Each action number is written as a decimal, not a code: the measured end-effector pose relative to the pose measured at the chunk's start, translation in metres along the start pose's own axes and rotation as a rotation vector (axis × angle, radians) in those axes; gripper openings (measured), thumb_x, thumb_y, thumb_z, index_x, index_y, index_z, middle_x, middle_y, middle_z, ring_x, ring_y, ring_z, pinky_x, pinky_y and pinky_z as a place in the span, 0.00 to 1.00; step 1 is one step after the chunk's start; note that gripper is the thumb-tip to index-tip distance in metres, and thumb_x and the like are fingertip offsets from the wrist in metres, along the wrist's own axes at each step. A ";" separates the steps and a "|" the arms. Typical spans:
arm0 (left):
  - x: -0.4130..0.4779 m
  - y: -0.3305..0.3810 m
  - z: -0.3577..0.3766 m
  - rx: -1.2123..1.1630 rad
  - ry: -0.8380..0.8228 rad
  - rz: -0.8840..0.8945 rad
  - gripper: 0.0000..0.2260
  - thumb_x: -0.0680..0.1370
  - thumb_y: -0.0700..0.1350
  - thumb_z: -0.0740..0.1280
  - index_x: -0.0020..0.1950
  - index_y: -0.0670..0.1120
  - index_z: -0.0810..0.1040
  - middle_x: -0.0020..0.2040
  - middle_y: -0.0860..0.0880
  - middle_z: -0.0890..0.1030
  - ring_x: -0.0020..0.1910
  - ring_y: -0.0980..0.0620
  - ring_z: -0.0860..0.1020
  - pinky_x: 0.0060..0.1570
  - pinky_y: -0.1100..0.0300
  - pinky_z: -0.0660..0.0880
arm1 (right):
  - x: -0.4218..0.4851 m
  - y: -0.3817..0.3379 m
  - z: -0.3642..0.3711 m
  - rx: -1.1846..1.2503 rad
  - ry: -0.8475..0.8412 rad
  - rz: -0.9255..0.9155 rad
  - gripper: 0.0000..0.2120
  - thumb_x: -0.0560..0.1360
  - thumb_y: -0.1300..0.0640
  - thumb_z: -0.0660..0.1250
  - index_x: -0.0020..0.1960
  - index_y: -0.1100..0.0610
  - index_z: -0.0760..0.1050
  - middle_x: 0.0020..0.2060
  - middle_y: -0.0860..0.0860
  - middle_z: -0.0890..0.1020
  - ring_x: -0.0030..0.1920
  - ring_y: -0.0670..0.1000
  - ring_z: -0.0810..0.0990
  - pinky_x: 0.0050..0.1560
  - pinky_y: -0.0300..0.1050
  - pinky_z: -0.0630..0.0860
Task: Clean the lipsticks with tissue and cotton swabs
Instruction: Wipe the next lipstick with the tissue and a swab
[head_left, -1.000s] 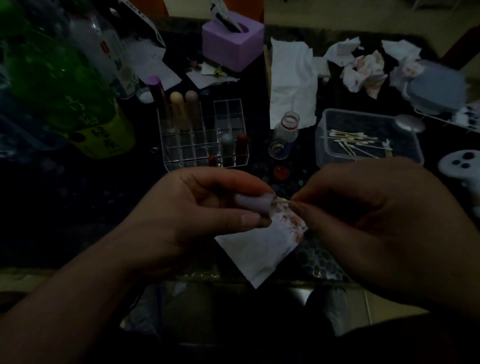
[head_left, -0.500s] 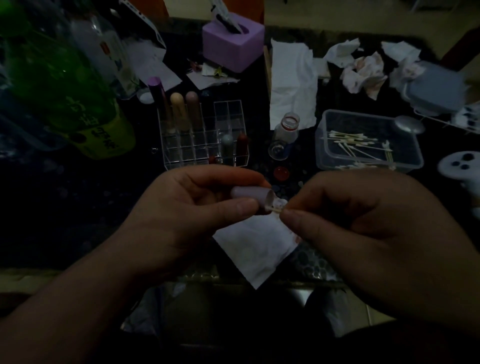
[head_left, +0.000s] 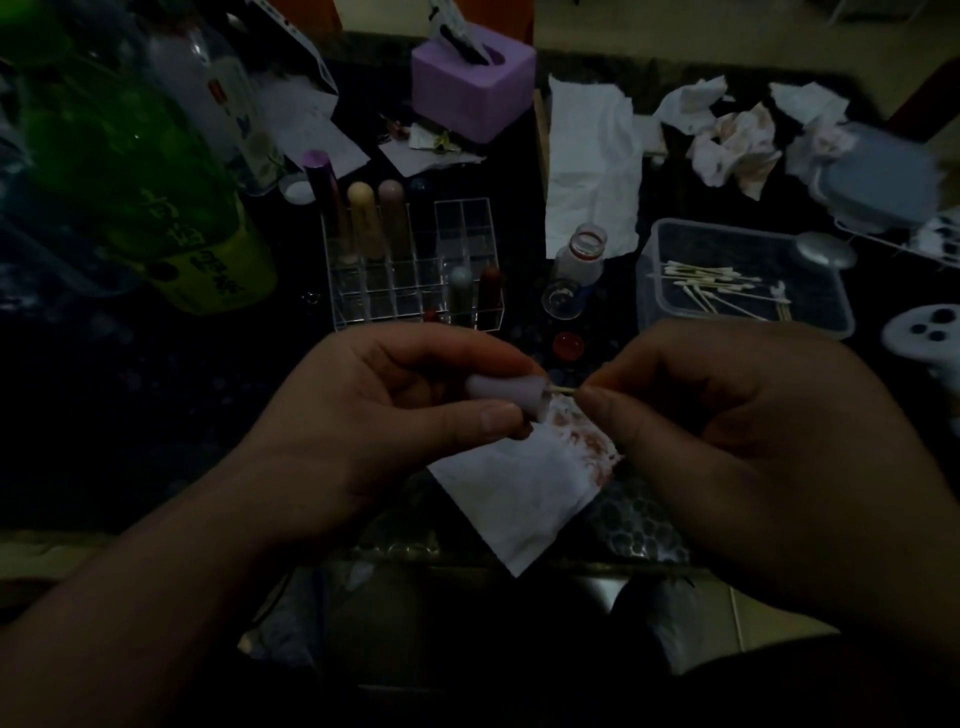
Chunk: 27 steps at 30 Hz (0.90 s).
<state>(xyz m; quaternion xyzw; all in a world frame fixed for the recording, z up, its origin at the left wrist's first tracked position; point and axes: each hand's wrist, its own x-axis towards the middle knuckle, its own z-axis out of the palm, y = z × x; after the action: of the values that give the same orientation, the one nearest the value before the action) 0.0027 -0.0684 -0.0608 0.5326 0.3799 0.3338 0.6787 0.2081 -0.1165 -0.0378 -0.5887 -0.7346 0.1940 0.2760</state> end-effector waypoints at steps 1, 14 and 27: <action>0.000 0.000 0.000 0.000 -0.013 0.003 0.15 0.63 0.39 0.76 0.49 0.46 0.86 0.47 0.46 0.87 0.47 0.48 0.86 0.47 0.63 0.80 | -0.001 -0.002 -0.002 -0.013 -0.003 -0.014 0.06 0.74 0.52 0.71 0.38 0.47 0.79 0.29 0.40 0.79 0.34 0.41 0.79 0.32 0.33 0.71; 0.000 0.001 0.005 0.048 0.014 0.020 0.14 0.64 0.41 0.73 0.48 0.47 0.85 0.41 0.44 0.87 0.41 0.48 0.86 0.44 0.65 0.80 | -0.004 -0.006 -0.006 0.091 0.034 -0.056 0.01 0.73 0.55 0.72 0.43 0.52 0.83 0.34 0.42 0.82 0.35 0.41 0.81 0.31 0.36 0.75; -0.005 -0.011 0.006 0.046 -0.003 0.045 0.11 0.67 0.37 0.72 0.49 0.42 0.84 0.40 0.43 0.86 0.38 0.47 0.85 0.43 0.63 0.80 | -0.001 0.001 -0.002 0.214 -0.217 0.026 0.08 0.74 0.53 0.73 0.36 0.50 0.80 0.31 0.47 0.81 0.32 0.46 0.80 0.31 0.38 0.75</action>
<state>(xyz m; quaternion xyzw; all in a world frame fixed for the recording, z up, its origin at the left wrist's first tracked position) 0.0061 -0.0775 -0.0702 0.5568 0.3744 0.3396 0.6591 0.2107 -0.1172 -0.0370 -0.5410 -0.7275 0.3372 0.2535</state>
